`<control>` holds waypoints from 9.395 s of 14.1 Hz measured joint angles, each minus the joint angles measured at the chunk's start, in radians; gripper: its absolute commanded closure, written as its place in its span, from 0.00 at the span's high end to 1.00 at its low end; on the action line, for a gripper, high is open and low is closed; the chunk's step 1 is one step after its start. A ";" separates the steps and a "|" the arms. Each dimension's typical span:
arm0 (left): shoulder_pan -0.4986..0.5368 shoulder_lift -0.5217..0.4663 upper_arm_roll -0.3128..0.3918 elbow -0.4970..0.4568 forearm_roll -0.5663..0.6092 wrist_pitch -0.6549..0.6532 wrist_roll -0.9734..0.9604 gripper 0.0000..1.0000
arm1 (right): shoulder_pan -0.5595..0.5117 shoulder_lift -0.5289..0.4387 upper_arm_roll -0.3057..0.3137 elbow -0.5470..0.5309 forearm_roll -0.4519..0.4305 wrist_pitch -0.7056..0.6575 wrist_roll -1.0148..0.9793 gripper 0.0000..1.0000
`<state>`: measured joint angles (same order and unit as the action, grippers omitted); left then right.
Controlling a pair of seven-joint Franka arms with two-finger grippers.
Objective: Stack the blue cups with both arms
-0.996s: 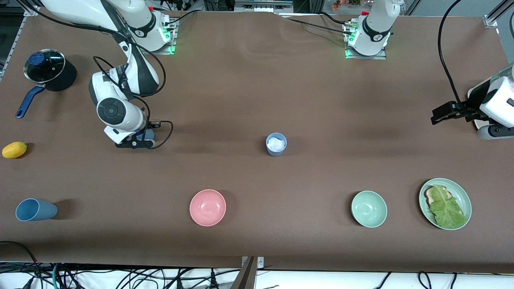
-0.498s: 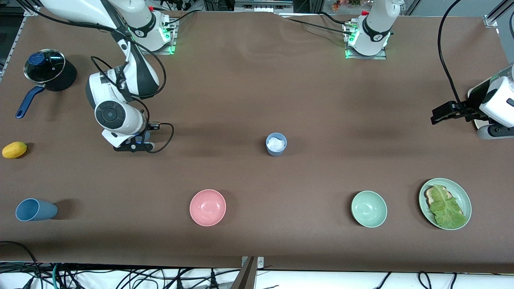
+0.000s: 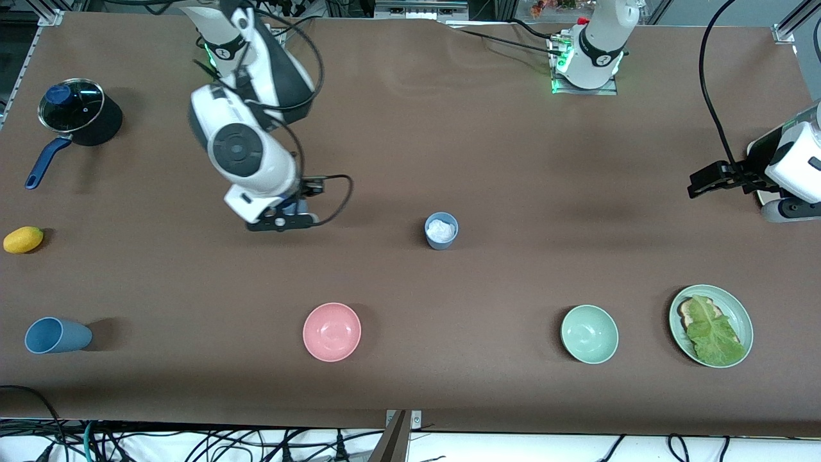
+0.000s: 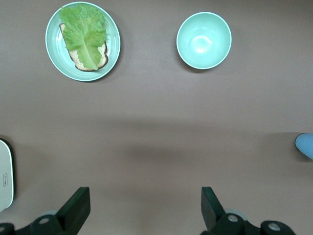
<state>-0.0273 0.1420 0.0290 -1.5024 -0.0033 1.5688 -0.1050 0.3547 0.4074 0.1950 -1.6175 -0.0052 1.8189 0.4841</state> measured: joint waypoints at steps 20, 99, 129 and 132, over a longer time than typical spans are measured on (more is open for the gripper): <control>0.000 0.000 -0.001 0.000 0.000 -0.009 0.000 1.00 | 0.302 0.341 0.000 0.463 0.082 0.267 0.318 0.00; -0.002 -0.001 -0.002 0.000 -0.001 -0.023 0.000 1.00 | -0.342 -0.361 -0.107 -0.127 0.015 -0.042 -0.420 1.00; -0.011 -0.143 -0.027 -0.128 -0.001 -0.024 0.042 1.00 | -0.445 -0.431 -0.025 -0.135 0.004 -0.094 -0.441 1.00; -0.011 -0.143 -0.027 -0.128 -0.001 -0.024 0.041 1.00 | -0.445 -0.431 -0.025 -0.135 0.004 -0.095 -0.441 1.00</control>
<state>-0.0379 -0.0008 0.0019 -1.6306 -0.0040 1.5443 -0.0638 -0.0900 -0.0237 0.1703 -1.7527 -0.0012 1.7242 0.0431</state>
